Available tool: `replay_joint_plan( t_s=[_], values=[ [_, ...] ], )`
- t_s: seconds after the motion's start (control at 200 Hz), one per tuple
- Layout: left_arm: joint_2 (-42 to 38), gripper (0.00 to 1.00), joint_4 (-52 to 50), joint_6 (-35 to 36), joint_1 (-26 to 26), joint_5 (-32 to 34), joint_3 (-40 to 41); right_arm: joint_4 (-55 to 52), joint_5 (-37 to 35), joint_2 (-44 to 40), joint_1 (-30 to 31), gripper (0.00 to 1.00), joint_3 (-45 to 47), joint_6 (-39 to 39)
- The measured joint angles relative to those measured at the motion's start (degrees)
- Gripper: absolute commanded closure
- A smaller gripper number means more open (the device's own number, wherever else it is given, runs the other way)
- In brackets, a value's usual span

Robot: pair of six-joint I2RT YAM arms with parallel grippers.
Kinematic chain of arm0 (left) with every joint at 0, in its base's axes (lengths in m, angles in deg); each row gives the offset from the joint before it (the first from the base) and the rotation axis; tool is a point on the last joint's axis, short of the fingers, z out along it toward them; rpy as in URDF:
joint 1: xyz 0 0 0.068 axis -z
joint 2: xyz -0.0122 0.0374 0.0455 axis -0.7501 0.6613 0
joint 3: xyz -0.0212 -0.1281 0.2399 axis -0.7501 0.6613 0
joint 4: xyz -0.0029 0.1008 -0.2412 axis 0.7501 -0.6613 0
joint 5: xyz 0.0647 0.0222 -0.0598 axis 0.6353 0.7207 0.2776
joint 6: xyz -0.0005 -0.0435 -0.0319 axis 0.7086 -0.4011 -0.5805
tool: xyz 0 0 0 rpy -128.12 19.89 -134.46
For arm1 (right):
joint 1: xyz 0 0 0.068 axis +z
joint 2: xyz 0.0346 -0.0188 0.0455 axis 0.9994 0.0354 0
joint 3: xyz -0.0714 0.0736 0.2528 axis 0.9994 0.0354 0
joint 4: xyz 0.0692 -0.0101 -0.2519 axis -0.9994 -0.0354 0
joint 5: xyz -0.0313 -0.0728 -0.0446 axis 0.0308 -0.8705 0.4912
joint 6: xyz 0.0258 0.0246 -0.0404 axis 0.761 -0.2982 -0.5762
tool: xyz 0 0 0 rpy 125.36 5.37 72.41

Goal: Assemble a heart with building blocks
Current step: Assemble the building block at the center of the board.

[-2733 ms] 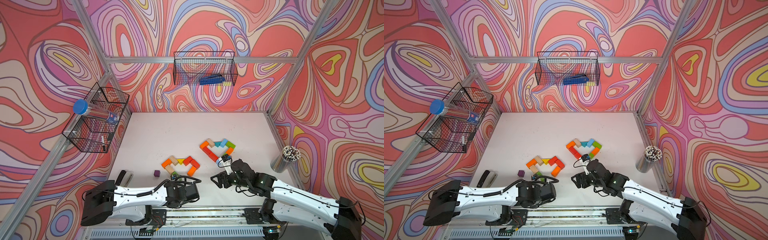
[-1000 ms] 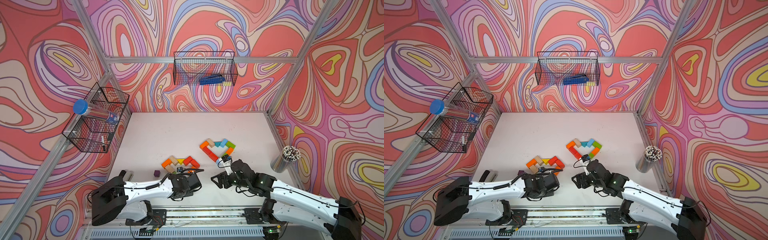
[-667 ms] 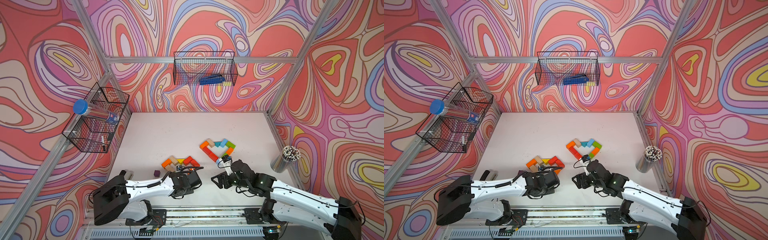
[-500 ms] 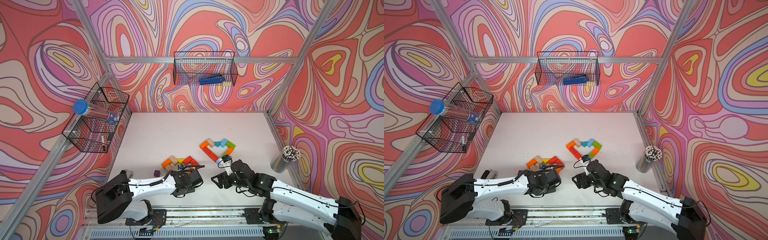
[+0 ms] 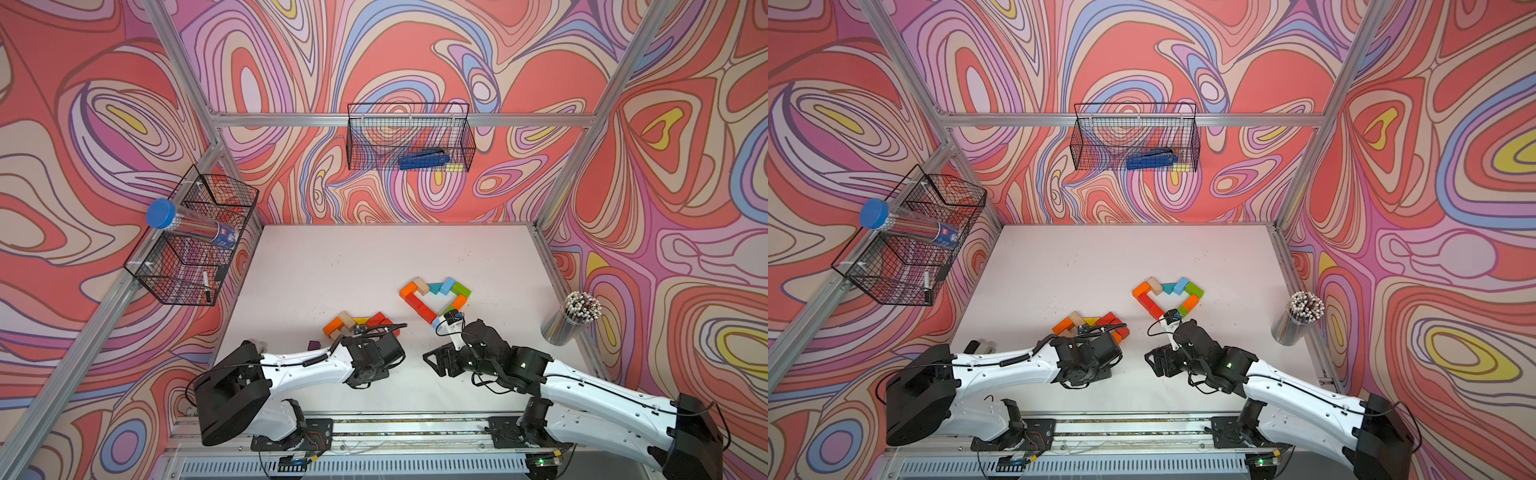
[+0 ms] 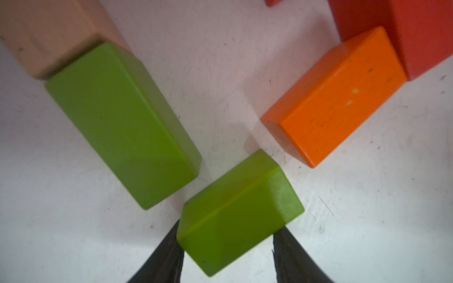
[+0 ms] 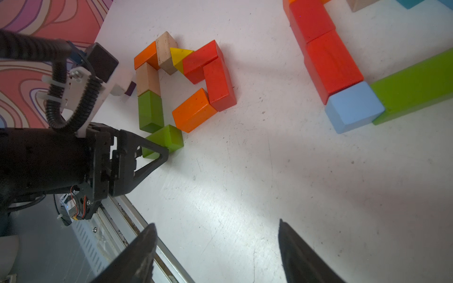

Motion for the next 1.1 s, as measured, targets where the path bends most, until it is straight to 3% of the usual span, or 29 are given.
replay_joint_plan(
  t_s=[1.102],
  values=[
    [2.6,0.44,0.9,4.7,-4.0,-0.1,-1.9,-0.5,-0.5,-0.7,0.0,0.22,0.4,0.2]
  ],
)
